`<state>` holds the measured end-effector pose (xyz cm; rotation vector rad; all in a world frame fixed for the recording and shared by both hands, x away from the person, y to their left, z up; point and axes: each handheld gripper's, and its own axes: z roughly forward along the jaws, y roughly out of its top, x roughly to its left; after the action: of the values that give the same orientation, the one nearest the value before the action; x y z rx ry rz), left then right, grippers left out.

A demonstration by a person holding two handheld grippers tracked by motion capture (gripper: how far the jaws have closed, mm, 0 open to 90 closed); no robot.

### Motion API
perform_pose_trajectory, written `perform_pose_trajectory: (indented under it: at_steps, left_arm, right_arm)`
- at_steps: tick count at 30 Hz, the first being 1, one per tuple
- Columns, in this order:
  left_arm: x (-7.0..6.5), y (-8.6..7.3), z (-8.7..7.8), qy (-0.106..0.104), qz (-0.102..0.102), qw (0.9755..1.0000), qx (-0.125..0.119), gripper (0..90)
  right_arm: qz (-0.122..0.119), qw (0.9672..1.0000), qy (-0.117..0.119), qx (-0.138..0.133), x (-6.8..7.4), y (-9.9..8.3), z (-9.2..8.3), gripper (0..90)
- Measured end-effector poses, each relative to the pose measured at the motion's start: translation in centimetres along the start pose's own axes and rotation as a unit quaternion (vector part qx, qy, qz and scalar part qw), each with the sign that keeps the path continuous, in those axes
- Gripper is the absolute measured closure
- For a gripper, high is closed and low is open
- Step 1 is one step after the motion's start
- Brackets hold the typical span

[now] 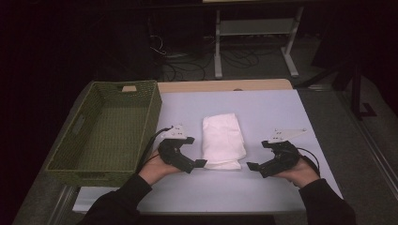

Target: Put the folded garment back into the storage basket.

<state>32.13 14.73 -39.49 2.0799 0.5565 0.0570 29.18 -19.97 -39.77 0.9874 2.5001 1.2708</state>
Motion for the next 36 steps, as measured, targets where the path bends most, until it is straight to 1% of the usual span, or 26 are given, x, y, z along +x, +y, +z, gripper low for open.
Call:
perform_pose_trajectory:
  at_steps: [7,9,11,16,19,28,32,33,36]
  left_arm:
    - [0.1,-0.5,0.1,0.002,0.000,1.0000,0.000,0.0]
    - [0.1,-0.6,0.2,0.003,-0.002,1.0000,0.003,0.0]
    - [0.2,-0.8,0.4,0.003,-0.002,1.0000,0.006,0.0]
    - [0.4,-1.2,0.7,0.006,-0.004,0.9999,0.010,0.0]
    - [0.5,-1.4,0.9,0.008,-0.006,0.9999,0.012,0.0]
    - [0.8,-1.8,1.2,0.011,-0.007,0.9998,0.015,0.0]
    - [1.0,-2.1,1.3,0.015,-0.001,0.9996,0.023,0.0]
    - [1.0,-2.1,1.3,0.016,-0.002,0.9996,0.023,0.0]
    - [1.1,-2.3,1.5,0.019,-0.003,0.9994,0.029,0.0]
  right_arm:
    - [0.000,1.0000,0.007,0.004,0.4,-0.4,0.7,0.0]
    - [0.002,1.0000,0.003,0.008,0.5,-0.5,1.0,0.0]
    - [0.004,1.0000,0.008,0.004,0.5,-0.7,1.2,0.0]
    - [0.012,0.9999,0.006,0.011,0.3,-1.1,1.8,0.0]
    - [0.012,0.9998,0.007,0.013,0.3,-1.2,2.0,0.0]
    - [0.003,0.9997,0.009,0.024,0.7,-1.3,3.0,0.0]
    - [0.000,0.9994,0.013,0.032,1.0,-1.3,3.5,0.0]
    - [-0.004,0.9993,0.013,0.034,1.0,-1.3,3.6,0.0]
    - [-0.004,0.9993,0.014,0.035,1.0,-1.3,3.7,0.0]
